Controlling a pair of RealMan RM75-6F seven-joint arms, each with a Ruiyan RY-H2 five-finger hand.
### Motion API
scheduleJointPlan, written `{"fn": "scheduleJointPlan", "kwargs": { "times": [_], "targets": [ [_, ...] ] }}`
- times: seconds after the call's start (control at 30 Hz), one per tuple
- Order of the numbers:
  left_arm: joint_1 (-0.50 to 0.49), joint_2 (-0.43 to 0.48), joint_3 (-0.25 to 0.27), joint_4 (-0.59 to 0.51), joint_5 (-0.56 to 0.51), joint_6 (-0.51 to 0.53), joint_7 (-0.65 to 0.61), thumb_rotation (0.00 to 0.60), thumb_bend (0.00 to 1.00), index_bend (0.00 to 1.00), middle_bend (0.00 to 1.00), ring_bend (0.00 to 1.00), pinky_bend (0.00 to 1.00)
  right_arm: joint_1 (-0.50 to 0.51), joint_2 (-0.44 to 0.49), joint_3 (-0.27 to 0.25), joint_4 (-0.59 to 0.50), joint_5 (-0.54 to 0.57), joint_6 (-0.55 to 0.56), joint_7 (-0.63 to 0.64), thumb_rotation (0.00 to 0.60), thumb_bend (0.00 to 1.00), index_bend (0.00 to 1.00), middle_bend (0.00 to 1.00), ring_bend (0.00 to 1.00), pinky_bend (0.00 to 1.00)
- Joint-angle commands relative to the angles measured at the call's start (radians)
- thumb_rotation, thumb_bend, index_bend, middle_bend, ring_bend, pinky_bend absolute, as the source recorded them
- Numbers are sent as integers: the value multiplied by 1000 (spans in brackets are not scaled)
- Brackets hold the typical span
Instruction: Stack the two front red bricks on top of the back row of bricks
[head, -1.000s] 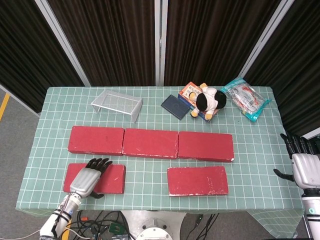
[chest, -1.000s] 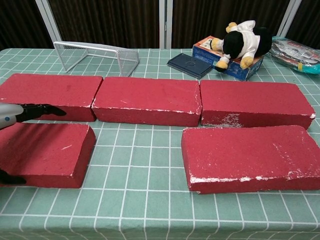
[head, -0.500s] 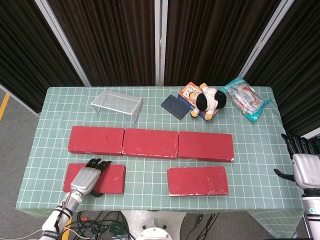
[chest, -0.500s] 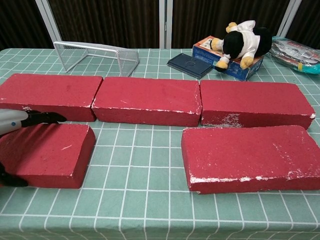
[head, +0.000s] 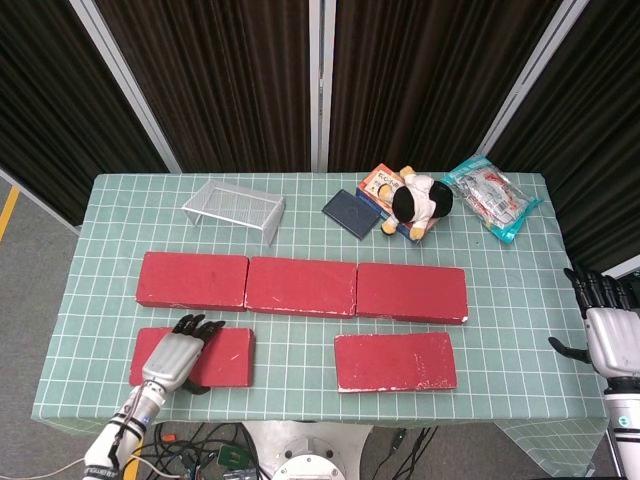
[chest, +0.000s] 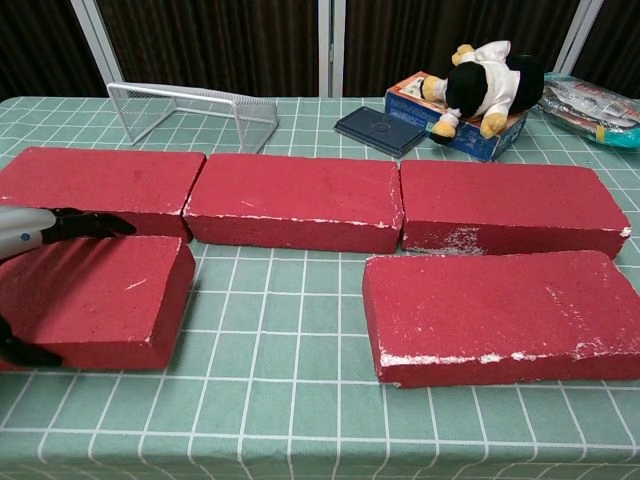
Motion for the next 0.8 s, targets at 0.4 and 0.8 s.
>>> {"fn": "scheduleJointPlan", "kwargs": {
  "times": [0.4,0.8],
  "targets": [
    [-61,149,-61,-177,1,30,81,600,42,110,235,0,0,-7,21,14,-2,4,18,32,600,56,0,0,0,0],
    [-346,135,-268,-2,-342,-180,77,600,43,110,223,0,0,-5,40,20,-7,3,10,82,600,58,0,0,0,0]
  ]
}}
